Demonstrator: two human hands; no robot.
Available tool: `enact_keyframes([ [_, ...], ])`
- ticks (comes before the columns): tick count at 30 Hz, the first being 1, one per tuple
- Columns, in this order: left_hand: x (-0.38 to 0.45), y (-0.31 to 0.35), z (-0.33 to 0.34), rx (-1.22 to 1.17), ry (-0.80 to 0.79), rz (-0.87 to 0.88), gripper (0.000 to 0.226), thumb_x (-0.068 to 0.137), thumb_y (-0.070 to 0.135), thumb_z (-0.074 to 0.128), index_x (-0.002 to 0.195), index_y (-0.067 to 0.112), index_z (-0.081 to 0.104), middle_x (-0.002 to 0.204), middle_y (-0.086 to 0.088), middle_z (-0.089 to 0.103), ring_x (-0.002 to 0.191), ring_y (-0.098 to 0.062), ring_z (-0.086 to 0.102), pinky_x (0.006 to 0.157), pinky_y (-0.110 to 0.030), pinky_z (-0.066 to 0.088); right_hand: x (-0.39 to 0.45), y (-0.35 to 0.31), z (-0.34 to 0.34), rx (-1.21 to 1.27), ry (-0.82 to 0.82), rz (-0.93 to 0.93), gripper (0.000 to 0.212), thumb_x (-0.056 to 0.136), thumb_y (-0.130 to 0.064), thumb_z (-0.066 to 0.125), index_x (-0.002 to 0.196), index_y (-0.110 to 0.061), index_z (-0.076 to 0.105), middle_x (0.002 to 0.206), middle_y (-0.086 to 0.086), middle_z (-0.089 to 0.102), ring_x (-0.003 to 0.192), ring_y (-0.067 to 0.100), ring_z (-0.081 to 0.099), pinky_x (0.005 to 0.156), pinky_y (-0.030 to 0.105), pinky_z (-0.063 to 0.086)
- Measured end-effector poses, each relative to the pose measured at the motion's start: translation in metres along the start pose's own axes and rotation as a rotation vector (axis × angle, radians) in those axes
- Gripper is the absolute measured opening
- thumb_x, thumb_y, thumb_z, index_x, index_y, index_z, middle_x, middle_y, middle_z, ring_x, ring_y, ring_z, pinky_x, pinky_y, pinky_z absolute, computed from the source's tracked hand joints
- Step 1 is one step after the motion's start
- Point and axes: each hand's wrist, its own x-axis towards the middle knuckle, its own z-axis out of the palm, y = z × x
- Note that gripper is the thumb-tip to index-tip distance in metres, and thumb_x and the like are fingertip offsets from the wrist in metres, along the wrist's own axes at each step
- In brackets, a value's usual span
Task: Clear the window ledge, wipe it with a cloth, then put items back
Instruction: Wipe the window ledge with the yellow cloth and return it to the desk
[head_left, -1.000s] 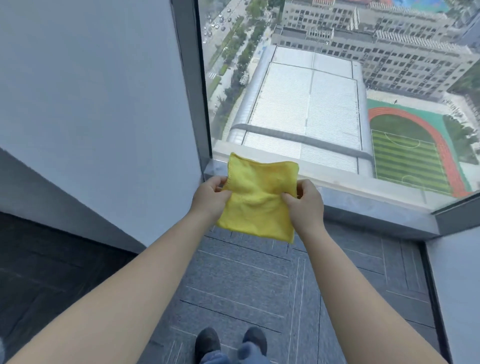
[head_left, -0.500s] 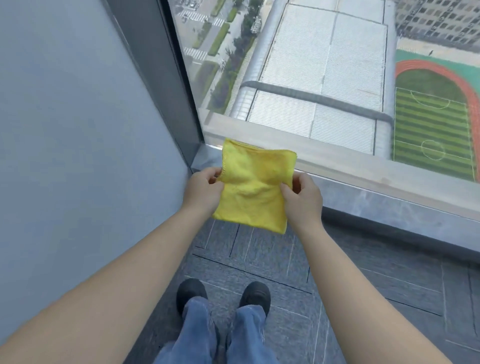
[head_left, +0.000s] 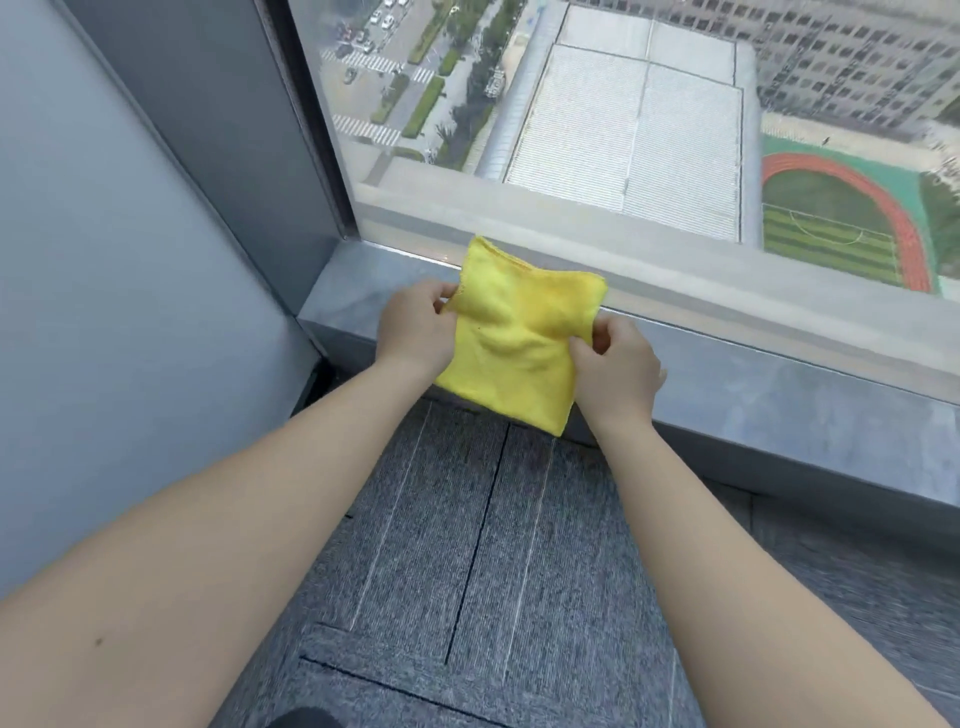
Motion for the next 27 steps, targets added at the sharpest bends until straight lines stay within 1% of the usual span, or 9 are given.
enact_keyframes([
  [2,0.016,-0.015,0.014,0.032,0.026,0.007,0.027,0.085,0.007,0.048,0.108,0.007,0.062,0.107,-0.013,0.066,0.100,-0.030,0.057,0.073,-0.027,0.037,0.012,0.013,0.019,-0.052,-0.002,-0.004,0.019,0.085,-0.017,0.051,0.101,-0.010,0.060,0.089,0.005,0.056,0.106,0.030,0.049,0.082,0.033,0.023],
  [4,0.027,-0.025,0.021,0.045,0.039,-0.018,0.026,0.084,0.009,0.051,0.108,0.005,0.060,0.112,-0.017,0.065,0.104,-0.030,0.057,0.080,-0.029,0.040,0.018,0.021,0.028,-0.150,-0.003,0.012,0.025,0.085,-0.020,0.053,0.108,-0.011,0.056,0.108,0.008,0.061,0.113,0.030,0.045,0.091,0.036,0.027],
  [7,0.031,-0.033,0.022,0.034,0.004,-0.054,0.031,0.084,0.008,0.054,0.114,0.002,0.054,0.117,-0.018,0.062,0.108,-0.029,0.056,0.090,-0.030,0.040,0.018,0.021,0.029,-0.278,0.017,0.009,0.047,0.083,-0.021,0.058,0.127,-0.011,0.041,0.135,0.011,0.042,0.125,0.030,0.034,0.101,0.038,0.026],
  [11,0.027,-0.043,0.013,0.115,-0.008,-0.009,0.033,0.086,0.012,0.049,0.118,0.005,0.052,0.128,-0.015,0.055,0.116,-0.029,0.051,0.095,-0.030,0.037,0.015,0.008,0.044,-0.357,-0.101,-0.279,0.056,0.087,-0.020,0.051,0.139,-0.012,0.030,0.153,0.010,0.020,0.138,0.027,0.022,0.110,0.037,0.019],
  [14,0.027,-0.061,0.002,0.258,0.034,0.063,0.033,0.087,0.013,0.046,0.119,0.006,0.052,0.135,-0.016,0.047,0.124,-0.031,0.040,0.101,-0.030,0.026,0.017,-0.002,0.071,-0.476,-0.280,-0.398,0.061,0.091,-0.033,0.046,0.145,-0.023,0.019,0.159,0.005,0.001,0.145,0.032,0.002,0.116,0.049,0.005],
  [16,0.027,-0.075,-0.006,0.334,0.055,0.077,0.035,0.087,0.013,0.046,0.121,0.005,0.050,0.142,-0.019,0.037,0.132,-0.031,0.030,0.107,-0.032,0.019,0.020,-0.002,0.086,-0.570,-0.375,-0.355,0.063,0.091,-0.048,0.036,0.145,-0.036,0.005,0.158,0.000,-0.013,0.143,0.039,-0.014,0.111,0.063,-0.006],
  [18,0.029,-0.087,-0.014,0.385,0.069,0.047,0.038,0.088,0.016,0.047,0.124,0.004,0.047,0.147,-0.021,0.027,0.137,-0.032,0.023,0.112,-0.036,0.016,0.023,-0.001,0.096,-0.652,-0.390,-0.296,0.064,0.090,-0.057,0.025,0.144,-0.038,-0.004,0.157,0.001,-0.018,0.140,0.042,-0.021,0.106,0.068,-0.012],
  [22,0.031,-0.103,-0.023,0.431,0.042,-0.002,0.046,0.090,0.019,0.041,0.132,0.000,0.033,0.151,-0.023,0.016,0.141,-0.031,0.014,0.115,-0.038,0.012,0.025,-0.005,0.108,-0.686,-0.308,-0.222,0.067,0.091,-0.057,0.019,0.146,-0.027,-0.007,0.157,0.005,-0.015,0.142,0.038,-0.018,0.108,0.066,-0.012],
  [27,0.035,-0.111,-0.029,0.378,0.010,0.000,0.045,0.092,0.013,0.035,0.134,-0.004,0.029,0.152,-0.020,0.017,0.142,-0.028,0.016,0.115,-0.034,0.012,0.031,-0.023,0.128,-0.674,-0.243,-0.210,0.066,0.094,-0.049,0.020,0.147,-0.016,-0.001,0.158,0.010,-0.004,0.144,0.036,-0.010,0.113,0.057,-0.009],
])
